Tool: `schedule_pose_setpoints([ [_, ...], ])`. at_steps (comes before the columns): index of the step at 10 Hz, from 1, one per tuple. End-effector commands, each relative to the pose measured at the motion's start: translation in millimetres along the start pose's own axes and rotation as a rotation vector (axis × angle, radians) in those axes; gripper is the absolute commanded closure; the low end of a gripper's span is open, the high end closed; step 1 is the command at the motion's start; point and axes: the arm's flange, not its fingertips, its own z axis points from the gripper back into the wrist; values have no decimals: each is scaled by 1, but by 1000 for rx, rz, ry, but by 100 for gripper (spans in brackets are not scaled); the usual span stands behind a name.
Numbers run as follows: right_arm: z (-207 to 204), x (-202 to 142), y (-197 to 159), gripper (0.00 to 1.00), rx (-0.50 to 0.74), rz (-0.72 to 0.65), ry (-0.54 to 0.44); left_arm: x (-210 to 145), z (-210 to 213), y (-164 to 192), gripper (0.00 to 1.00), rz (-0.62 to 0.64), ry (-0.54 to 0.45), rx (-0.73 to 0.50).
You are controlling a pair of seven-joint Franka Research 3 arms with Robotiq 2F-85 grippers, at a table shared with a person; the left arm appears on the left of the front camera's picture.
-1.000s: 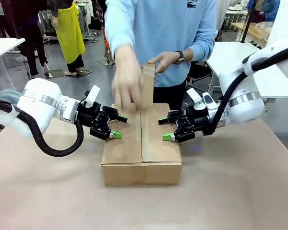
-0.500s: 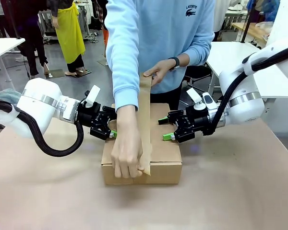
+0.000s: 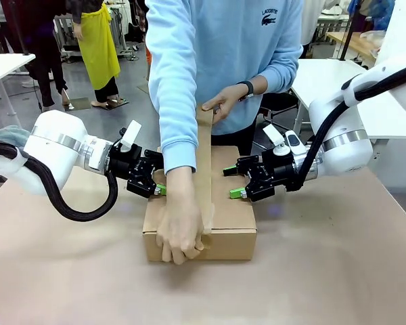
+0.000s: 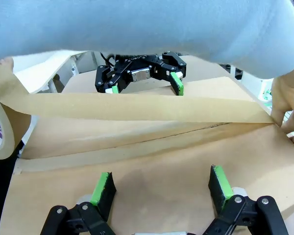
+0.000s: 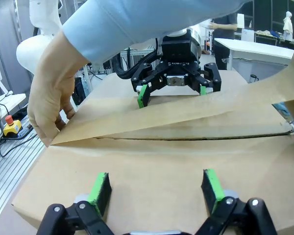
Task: Pack the gift set into the box.
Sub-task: Press and hold the closed box until the human finishes sealing it.
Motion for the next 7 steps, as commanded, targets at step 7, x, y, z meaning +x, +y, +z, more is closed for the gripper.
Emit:
schedule_pose_setpoints([
  [7,0,-2,1,0,0,0,7,-3,-2,-1,0,3,0,1],
])
